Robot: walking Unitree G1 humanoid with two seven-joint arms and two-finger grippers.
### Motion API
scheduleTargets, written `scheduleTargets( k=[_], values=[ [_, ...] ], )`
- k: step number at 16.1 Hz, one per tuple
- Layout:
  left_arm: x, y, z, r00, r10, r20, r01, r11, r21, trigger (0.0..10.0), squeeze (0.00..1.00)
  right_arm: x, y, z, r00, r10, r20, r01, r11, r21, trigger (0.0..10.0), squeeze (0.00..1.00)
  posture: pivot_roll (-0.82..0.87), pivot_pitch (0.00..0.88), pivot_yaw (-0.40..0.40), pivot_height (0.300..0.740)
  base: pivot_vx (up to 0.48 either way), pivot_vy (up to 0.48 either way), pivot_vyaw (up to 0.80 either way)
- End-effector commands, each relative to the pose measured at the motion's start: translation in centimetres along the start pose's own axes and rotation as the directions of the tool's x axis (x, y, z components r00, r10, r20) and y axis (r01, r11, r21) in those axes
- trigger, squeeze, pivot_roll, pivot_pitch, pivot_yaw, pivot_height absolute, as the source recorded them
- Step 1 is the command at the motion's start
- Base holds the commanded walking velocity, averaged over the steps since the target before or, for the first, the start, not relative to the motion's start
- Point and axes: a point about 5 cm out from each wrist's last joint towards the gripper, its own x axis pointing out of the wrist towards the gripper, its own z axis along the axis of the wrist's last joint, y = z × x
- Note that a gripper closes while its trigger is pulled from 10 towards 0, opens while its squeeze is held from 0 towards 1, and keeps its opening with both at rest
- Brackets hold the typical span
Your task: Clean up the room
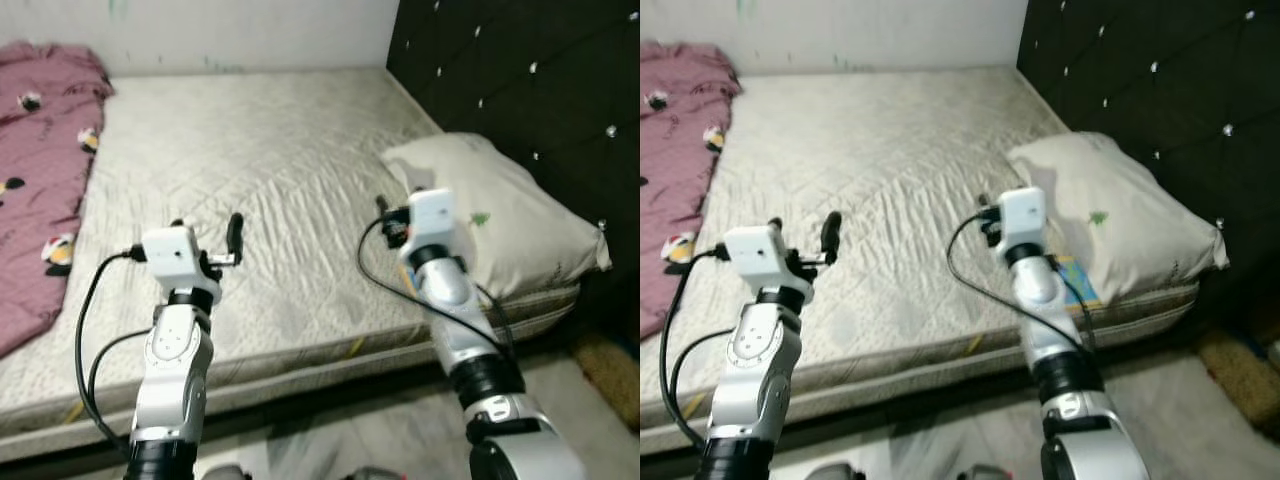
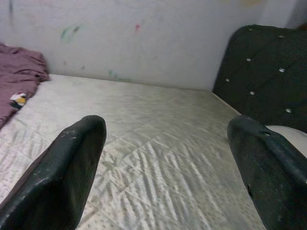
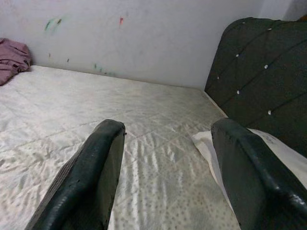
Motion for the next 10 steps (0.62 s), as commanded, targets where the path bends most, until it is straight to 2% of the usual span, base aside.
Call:
scheduleTargets(
  k=[1,6,8,10],
  values=[
    [-0.1,0.8,0.1,1.000,0.021,-0.002,-0.021,1.000,0.008,10.0,0.00,0.4,1.1,0.7,0.999,0.024,0.028,-0.024,1.000,0.017,10.0,0.00,0.00,0.000,-0.070,0.740,0.274,0.000,0.00],
    [-0.1,1.5,0.2,0.997,0.080,-0.006,-0.080,0.997,0.005,10.0,0.00,0.4,0.8,0.7,1.000,0.003,0.022,-0.004,0.999,0.038,10.0,0.00,0.01,0.000,-0.065,0.740,0.000,0.000,0.00],
    [-1.3,2.4,-0.6,0.990,0.132,-0.041,-0.132,0.991,-0.010,10.0,0.00,-0.1,0.5,0.7,0.999,-0.024,0.025,0.023,0.998,0.063,10.0,0.00,0.00,0.000,-0.055,0.740,0.000,0.472,0.00],
    [-1.8,2.4,-0.9,0.990,0.129,-0.050,-0.130,0.991,-0.013,10.0,0.00,-0.5,0.3,0.4,1.000,-0.029,0.008,0.029,0.998,0.062,10.0,0.00,0.00,0.000,-0.062,0.740,0.000,0.472,0.00]
  ],
)
